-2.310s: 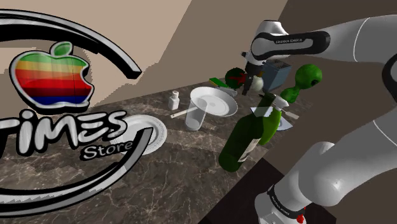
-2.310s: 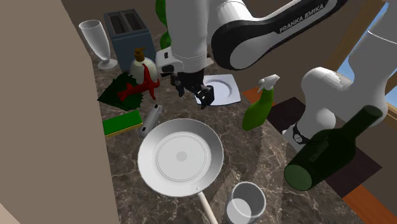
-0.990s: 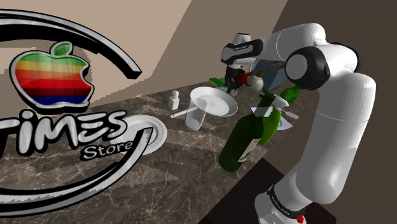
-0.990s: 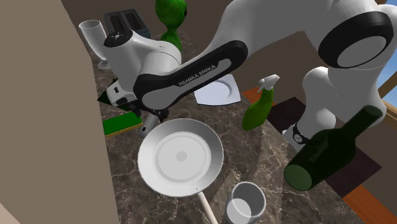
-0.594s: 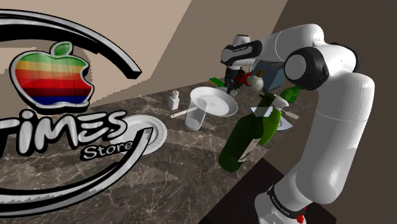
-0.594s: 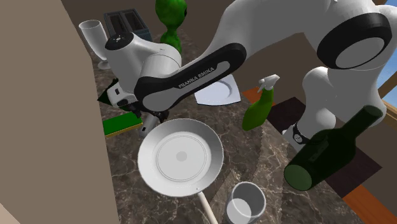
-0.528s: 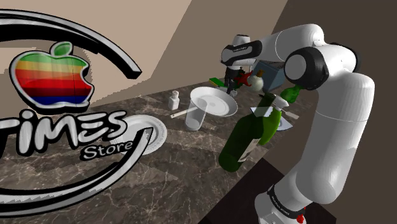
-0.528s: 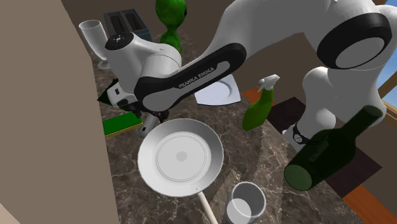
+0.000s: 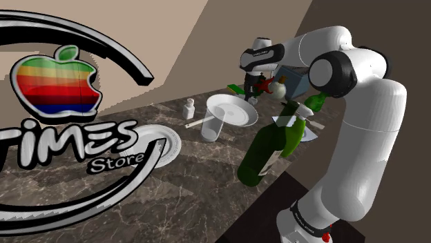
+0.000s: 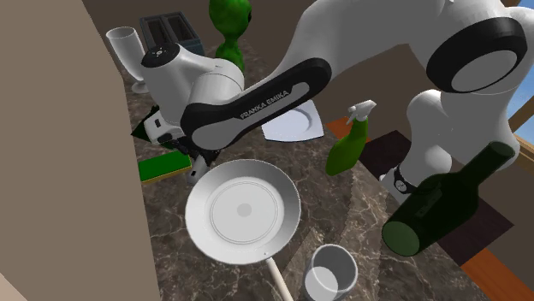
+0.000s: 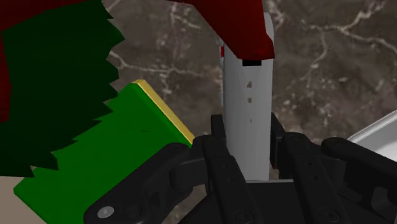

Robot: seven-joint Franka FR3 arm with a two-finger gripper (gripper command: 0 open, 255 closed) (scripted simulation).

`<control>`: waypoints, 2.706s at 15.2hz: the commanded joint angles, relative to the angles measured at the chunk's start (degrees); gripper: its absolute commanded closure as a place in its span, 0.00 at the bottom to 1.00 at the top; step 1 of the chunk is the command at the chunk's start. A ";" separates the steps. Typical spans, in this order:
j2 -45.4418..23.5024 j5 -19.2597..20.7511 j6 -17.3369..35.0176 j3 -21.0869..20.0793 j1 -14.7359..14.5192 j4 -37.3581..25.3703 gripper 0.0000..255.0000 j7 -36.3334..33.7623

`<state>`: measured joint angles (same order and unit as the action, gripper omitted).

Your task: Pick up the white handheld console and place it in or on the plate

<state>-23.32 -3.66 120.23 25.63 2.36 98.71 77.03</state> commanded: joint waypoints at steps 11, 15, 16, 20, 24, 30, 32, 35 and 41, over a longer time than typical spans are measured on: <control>2.18 0.97 -5.32 0.50 -0.29 -3.24 1.00 -0.19; 3.02 1.34 -8.07 0.69 -0.35 -5.23 1.00 -0.21; 3.20 1.42 -8.76 0.73 -0.36 -5.76 1.00 -0.21; 3.80 1.67 -11.60 0.88 -0.35 -8.06 1.00 -0.16; 8.42 3.56 -10.67 1.72 -0.85 -2.94 1.00 0.13; 21.09 9.72 -6.93 3.80 -1.01 11.96 1.00 0.44; 25.17 11.95 -6.26 4.35 -0.57 16.16 1.00 0.50; 31.18 15.34 -5.74 5.05 0.57 21.88 1.00 0.67; 42.70 21.86 -6.27 6.13 4.46 31.42 1.00 1.92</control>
<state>17.65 17.20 114.42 31.53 6.13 129.10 78.49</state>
